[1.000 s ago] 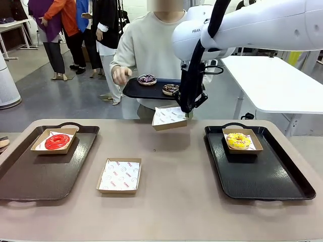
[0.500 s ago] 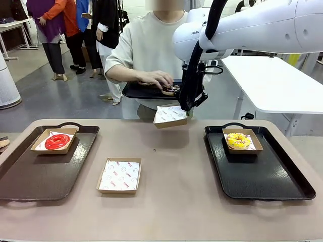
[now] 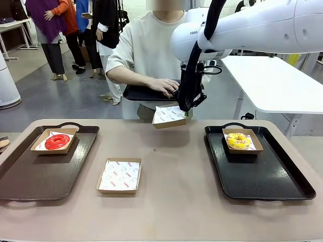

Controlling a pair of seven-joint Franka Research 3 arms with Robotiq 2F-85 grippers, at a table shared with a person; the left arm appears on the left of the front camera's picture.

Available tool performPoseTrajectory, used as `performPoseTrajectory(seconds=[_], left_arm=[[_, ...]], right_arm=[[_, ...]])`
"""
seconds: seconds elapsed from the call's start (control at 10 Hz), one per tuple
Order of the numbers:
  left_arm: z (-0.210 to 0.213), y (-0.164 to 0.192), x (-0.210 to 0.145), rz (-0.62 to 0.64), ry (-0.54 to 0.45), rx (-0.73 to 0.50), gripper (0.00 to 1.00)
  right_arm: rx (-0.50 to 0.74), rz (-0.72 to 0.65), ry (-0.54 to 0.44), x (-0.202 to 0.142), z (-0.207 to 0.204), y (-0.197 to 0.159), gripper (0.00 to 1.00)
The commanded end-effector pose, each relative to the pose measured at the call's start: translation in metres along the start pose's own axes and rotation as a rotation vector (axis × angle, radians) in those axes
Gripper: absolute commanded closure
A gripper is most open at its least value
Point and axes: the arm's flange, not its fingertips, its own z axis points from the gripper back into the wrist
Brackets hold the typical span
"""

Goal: Individually package the donuts and arrange them on the tray.
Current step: Place the picked Paper togo box on the Handle tray while simultaneously picking up another Paper togo box from the table with the other hand.

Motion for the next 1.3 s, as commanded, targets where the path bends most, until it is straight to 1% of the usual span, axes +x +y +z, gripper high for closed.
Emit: performPoseTrajectory(seconds=[0.0, 1.2], left_arm=[[0.0016, -0.0025, -0.0016, 0.015, 0.000, 0.006, 0.00], [0.0016, -0.0025, -0.0016, 0.015, 0.000, 0.006, 0.00]], right_arm=[[-0.001, -0.004, 0.000, 0.0008, 0.0011, -0.0021, 1.00], [-0.001, -0.004, 0.000, 0.0008, 0.0011, -0.0021, 1.00]])
